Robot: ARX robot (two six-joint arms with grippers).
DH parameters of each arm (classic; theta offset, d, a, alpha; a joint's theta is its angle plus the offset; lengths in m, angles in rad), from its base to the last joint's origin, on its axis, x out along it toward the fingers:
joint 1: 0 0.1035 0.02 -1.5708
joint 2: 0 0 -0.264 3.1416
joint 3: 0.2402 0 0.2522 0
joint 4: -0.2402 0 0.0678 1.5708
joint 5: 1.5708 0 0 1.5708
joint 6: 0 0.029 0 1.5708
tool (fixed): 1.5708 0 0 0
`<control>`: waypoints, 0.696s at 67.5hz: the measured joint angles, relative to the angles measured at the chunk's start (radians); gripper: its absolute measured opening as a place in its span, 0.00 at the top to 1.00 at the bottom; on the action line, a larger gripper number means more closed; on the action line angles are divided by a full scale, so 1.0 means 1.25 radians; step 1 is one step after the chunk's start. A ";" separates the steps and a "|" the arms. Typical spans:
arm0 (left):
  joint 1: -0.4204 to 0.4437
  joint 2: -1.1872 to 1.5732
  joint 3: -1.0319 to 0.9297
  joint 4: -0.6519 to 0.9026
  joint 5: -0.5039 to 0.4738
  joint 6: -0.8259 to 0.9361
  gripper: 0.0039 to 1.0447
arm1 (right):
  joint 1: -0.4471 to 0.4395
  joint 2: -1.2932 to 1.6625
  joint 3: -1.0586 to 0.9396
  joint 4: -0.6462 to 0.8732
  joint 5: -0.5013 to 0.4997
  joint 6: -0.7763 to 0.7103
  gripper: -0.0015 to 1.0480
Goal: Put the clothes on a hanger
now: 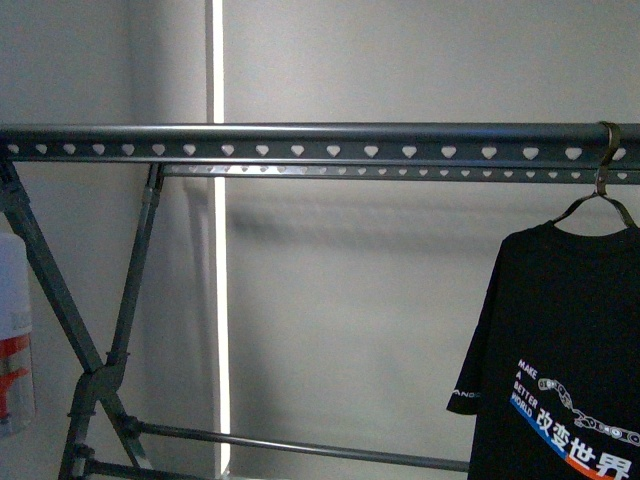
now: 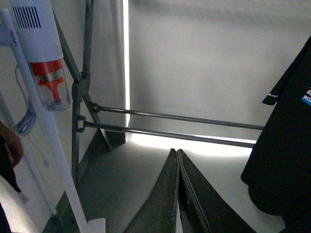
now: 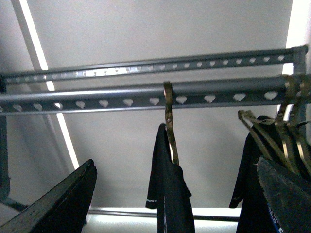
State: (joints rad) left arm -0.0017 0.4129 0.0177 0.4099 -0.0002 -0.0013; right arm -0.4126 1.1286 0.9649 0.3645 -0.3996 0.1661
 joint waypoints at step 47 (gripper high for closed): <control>0.000 -0.299 0.000 -0.315 0.000 0.000 0.97 | 0.197 -0.784 -0.663 -0.299 0.191 -0.133 0.98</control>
State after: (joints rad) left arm -0.0017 0.0387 0.0181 0.0166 -0.0002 -0.0017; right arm -0.1661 0.1482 0.1356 -0.0093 -0.1604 0.0002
